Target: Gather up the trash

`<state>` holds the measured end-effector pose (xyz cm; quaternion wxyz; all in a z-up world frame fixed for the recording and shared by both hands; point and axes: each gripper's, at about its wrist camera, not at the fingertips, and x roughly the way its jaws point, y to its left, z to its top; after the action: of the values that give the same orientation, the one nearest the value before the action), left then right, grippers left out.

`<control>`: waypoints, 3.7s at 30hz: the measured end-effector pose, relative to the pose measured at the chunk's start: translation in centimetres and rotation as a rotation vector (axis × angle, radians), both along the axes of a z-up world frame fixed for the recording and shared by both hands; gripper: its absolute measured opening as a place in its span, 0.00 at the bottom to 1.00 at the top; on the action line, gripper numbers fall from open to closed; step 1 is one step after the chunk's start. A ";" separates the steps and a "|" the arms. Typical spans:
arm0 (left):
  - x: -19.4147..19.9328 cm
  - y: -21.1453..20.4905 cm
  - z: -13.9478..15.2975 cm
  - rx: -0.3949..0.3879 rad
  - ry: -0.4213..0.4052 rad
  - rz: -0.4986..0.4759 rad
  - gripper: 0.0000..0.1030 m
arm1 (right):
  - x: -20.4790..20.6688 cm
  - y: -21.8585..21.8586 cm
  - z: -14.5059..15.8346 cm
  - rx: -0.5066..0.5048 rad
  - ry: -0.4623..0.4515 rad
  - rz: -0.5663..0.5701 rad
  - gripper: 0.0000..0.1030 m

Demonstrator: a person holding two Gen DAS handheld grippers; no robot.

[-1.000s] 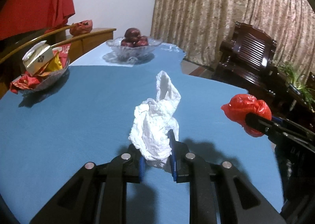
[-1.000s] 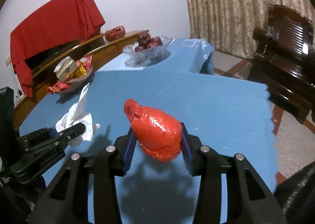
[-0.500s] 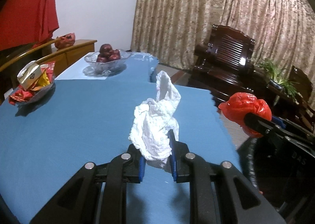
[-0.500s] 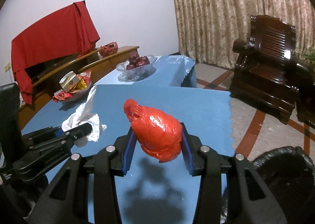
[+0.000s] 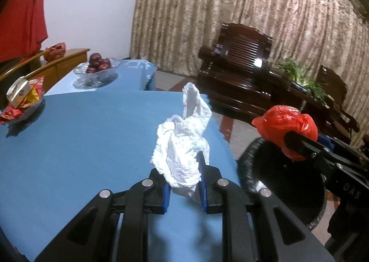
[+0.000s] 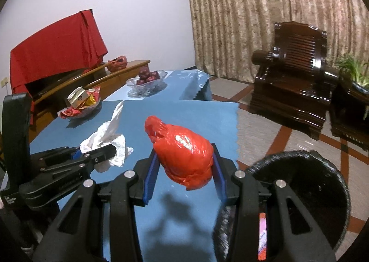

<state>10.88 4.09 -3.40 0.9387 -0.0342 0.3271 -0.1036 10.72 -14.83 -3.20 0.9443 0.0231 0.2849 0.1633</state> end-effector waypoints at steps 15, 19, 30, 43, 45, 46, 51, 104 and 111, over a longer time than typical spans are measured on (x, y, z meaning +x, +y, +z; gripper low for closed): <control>-2.1 -8.0 1.0 0.009 -0.019 -0.158 0.20 | -5.0 -7.9 0.3 -0.011 -0.020 -0.152 0.40; -2.4 -10.0 1.4 0.018 -0.030 -0.200 0.20 | -5.8 -9.7 0.5 -0.020 -0.030 -0.187 0.40; -2.2 -14.5 1.8 0.024 -0.037 -0.289 0.20 | -7.0 -13.9 0.2 -0.023 -0.034 -0.266 0.40; 0.5 -19.5 -0.6 0.019 -0.009 -0.375 0.20 | -6.7 -18.0 -1.9 -0.059 0.011 -0.345 0.40; 1.1 -20.3 -1.2 0.017 0.000 -0.386 0.20 | -6.4 -18.4 -2.5 -0.062 0.022 -0.356 0.40; 1.5 -20.7 -1.5 0.021 0.006 -0.390 0.20 | -6.1 -18.8 -2.9 -0.066 0.033 -0.362 0.40; 3.2 -22.3 -3.3 0.032 0.038 -0.407 0.20 | -4.7 -20.2 -4.9 -0.078 0.074 -0.374 0.40; -2.2 -14.7 1.1 0.060 -0.009 -0.262 0.91 | -7.5 -16.2 -1.6 -0.006 0.103 -0.365 0.95; -5.3 -12.7 3.1 0.071 -0.065 -0.232 0.94 | -9.9 -13.8 1.0 -0.031 0.067 -0.328 0.95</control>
<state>5.62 -8.61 -0.32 0.9312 0.0405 0.3017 -0.2006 0.82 -28.64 -2.20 0.9484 0.0599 0.3113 0.0018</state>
